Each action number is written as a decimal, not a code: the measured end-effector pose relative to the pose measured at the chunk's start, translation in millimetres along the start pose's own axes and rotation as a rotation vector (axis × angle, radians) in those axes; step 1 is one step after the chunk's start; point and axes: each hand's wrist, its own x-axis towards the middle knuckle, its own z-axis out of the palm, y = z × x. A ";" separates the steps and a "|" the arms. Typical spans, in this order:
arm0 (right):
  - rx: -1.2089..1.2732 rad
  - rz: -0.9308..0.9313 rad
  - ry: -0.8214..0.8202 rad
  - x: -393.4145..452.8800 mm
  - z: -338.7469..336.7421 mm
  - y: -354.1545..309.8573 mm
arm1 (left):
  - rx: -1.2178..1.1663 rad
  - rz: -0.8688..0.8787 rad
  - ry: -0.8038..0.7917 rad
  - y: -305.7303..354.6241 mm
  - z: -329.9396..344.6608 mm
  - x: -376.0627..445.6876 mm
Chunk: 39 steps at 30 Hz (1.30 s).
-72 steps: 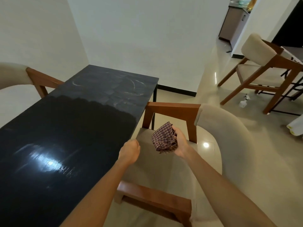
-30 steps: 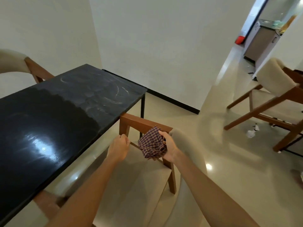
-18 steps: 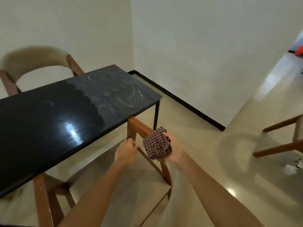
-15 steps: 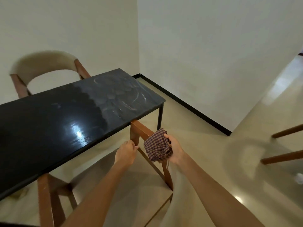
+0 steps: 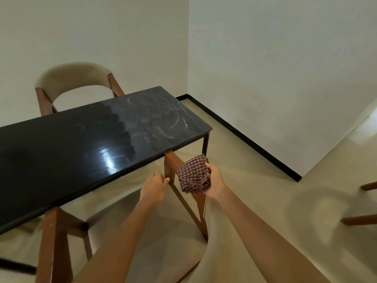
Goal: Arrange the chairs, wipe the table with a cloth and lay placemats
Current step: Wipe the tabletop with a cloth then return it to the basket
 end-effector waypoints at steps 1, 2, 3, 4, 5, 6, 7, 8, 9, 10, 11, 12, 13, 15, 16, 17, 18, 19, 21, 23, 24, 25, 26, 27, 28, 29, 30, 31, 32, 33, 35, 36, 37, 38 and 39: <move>-0.009 0.004 -0.004 7.5 -1.5 -8.0 | -0.002 -0.014 0.012 6.6 3.7 8.1; -0.010 0.003 -0.006 13.5 -1.0 -16.3 | -0.010 -0.030 0.025 11.9 5.8 17.1; -0.015 0.003 -0.019 18.5 -0.2 -23.6 | -0.014 -0.037 0.035 16.2 6.9 25.2; -0.037 0.009 -0.038 29.3 -0.5 -35.4 | -0.011 -0.050 0.052 23.3 11.8 37.1; -0.050 0.018 -0.060 41.0 -0.7 -47.5 | -0.009 -0.067 0.067 30.2 17.9 50.2; -0.059 0.029 -0.072 51.9 -3.6 -55.5 | -0.018 -0.094 0.081 36.8 22.1 58.4; -0.073 0.044 -0.100 64.7 -4.5 -69.1 | -0.023 -0.122 0.106 45.4 27.3 71.5; -0.105 0.058 -0.130 76.2 -4.0 -83.6 | -0.019 -0.143 0.123 54.2 31.1 84.1; -0.141 0.078 -0.157 89.7 -5.2 -96.1 | -0.013 -0.167 0.136 61.4 37.1 96.5; -0.169 0.090 -0.175 105.0 -6.1 -108.4 | -0.016 -0.202 0.153 68.6 41.4 108.9; -0.189 0.103 -0.194 115.7 -6.6 -119.0 | -0.017 -0.227 0.165 74.0 44.3 118.8; -0.217 0.114 -0.214 127.3 -5.1 -132.7 | -0.022 -0.249 0.182 80.4 47.5 130.3; -0.238 0.121 -0.237 139.5 -4.5 -144.7 | -0.030 -0.263 0.202 86.2 51.0 140.6; -0.266 0.142 -0.262 163.5 -0.5 -166.8 | -0.040 -0.300 0.231 96.6 54.8 160.0; -0.282 0.152 -0.271 170.9 2.5 -174.8 | -0.033 -0.321 0.235 99.7 55.3 166.1; -0.288 0.164 -0.284 179.5 6.5 -182.4 | -0.025 -0.345 0.242 99.6 57.5 175.6; -0.290 0.176 -0.295 188.3 9.4 -188.4 | -0.029 -0.372 0.256 99.1 59.0 184.2; -0.300 0.184 -0.313 198.2 11.7 -193.5 | -0.042 -0.399 0.275 98.9 59.8 192.8; -0.330 0.207 -0.340 215.9 17.0 -204.0 | -0.050 -0.448 0.295 98.0 62.1 207.7; -0.350 0.228 -0.366 234.5 27.0 -217.8 | -0.038 -0.495 0.289 98.7 64.7 224.7; -0.361 0.227 -0.372 244.6 34.3 -225.7 | -0.037 -0.523 0.289 98.7 64.1 235.2; -0.358 0.227 -0.385 255.7 42.6 -233.6 | -0.038 -0.549 0.295 97.6 62.7 247.7; -0.352 0.228 -0.394 266.6 52.1 -241.2 | -0.034 -0.565 0.302 95.0 59.8 260.7; -0.340 0.231 -0.414 280.4 63.0 -250.5 | -0.027 -0.575 0.313 91.4 58.4 278.0; -0.355 0.231 -0.430 296.4 73.4 -258.8 | -0.024 -0.581 0.325 87.8 58.2 295.0; -0.388 0.230 -0.434 316.8 85.1 -266.0 | -0.027 -0.588 0.343 83.6 58.6 314.4; -0.421 0.237 -0.441 335.3 96.8 -273.5 | -0.038 -0.603 0.358 80.3 59.2 332.7; -0.460 0.247 -0.445 349.6 107.3 -279.3 | -0.051 -0.621 0.373 78.3 58.9 347.5; -0.502 0.256 -0.462 367.5 120.3 -287.2 | -0.061 -0.642 0.392 76.3 59.4 366.4; -0.536 0.263 -0.478 383.8 132.9 -294.9 | -0.061 -0.659 0.406 75.2 61.0 383.9; -0.562 0.295 -0.513 415.5 157.0 -308.3 | -0.054 -0.687 0.406 75.9 62.3 413.8; -0.559 0.304 -0.526 427.9 167.7 -313.2 | -0.054 -0.696 0.407 75.8 62.2 424.2; -0.553 0.316 -0.538 441.7 179.6 -316.7 | -0.054 -0.709 0.410 73.5 60.3 435.2; -0.557 0.333 -0.549 453.7 190.1 -319.2 | -0.048 -0.726 0.411 69.8 58.0 444.1; -0.576 0.347 -0.564 464.8 203.0 -320.3 | -0.033 -0.747 0.416 63.7 53.5 453.1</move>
